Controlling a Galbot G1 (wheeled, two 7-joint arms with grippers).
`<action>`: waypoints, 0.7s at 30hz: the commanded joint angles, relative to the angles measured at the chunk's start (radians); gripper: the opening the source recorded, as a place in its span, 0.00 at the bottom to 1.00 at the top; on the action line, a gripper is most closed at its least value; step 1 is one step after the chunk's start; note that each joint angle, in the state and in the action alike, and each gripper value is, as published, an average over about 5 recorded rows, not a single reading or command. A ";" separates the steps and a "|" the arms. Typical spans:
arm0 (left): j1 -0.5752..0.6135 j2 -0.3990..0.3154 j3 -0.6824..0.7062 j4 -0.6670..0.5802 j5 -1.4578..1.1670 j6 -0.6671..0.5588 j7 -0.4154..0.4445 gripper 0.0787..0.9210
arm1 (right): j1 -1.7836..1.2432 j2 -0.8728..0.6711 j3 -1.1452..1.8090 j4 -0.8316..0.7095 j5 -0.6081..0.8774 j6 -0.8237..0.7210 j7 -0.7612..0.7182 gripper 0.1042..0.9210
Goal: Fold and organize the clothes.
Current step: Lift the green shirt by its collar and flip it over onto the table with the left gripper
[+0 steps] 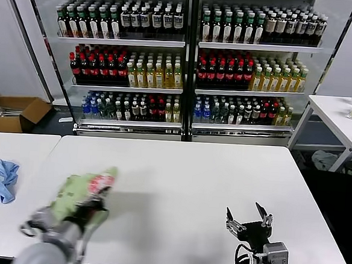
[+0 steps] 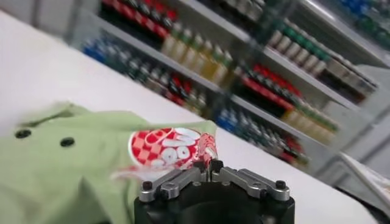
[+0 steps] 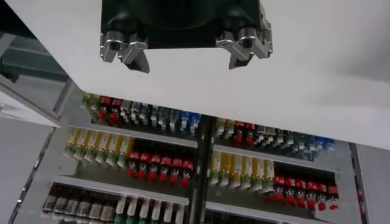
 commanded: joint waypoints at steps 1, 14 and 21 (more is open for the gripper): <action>-0.196 -0.200 0.417 0.131 0.192 -0.070 -0.079 0.02 | -0.007 -0.005 0.017 0.007 0.000 -0.004 -0.001 0.88; -0.157 -0.073 0.302 0.004 0.301 -0.200 0.164 0.19 | 0.106 -0.023 -0.009 -0.036 0.049 -0.016 0.000 0.88; -0.028 0.065 0.059 -0.128 0.366 -0.207 0.211 0.42 | 0.260 -0.004 -0.130 -0.100 0.224 -0.017 0.012 0.88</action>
